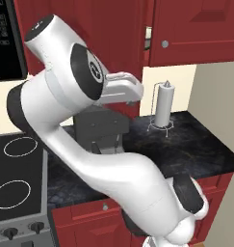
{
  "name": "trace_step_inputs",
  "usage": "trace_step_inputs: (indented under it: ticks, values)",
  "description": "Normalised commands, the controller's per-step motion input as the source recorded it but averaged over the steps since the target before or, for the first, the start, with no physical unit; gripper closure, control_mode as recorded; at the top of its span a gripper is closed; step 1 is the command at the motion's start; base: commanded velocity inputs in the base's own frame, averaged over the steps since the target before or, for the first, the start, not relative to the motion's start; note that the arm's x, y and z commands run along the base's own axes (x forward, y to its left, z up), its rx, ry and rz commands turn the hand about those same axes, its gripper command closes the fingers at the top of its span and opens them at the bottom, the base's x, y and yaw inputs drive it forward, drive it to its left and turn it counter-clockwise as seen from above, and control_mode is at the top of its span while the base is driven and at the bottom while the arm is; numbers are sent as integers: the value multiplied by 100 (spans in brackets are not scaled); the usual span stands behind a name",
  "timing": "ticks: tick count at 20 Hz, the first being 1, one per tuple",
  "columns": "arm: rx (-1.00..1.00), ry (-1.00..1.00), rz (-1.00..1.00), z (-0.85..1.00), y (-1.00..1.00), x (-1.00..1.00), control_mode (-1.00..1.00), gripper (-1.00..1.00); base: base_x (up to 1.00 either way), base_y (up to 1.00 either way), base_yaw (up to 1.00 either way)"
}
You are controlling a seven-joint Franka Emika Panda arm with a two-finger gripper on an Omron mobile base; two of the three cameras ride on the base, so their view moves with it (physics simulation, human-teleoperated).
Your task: Pick the mug and place it in the sink. Pick the bowl and place it in the open cabinet and then close the cabinet.
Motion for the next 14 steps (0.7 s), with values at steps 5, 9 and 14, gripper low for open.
trace_step_inputs:
  ticks: [5, 9, 14]
  values:
    - [-51, -1, 26, -68, -100, 92, -100, -100, 0, 0, 0]
    - [-8, -19, 12, 18, -100, 100, -100, -100, 0, 0, 0]
    - [10, -9, 13, 68, -94, 100, -100, -100, 0, 0, 0]
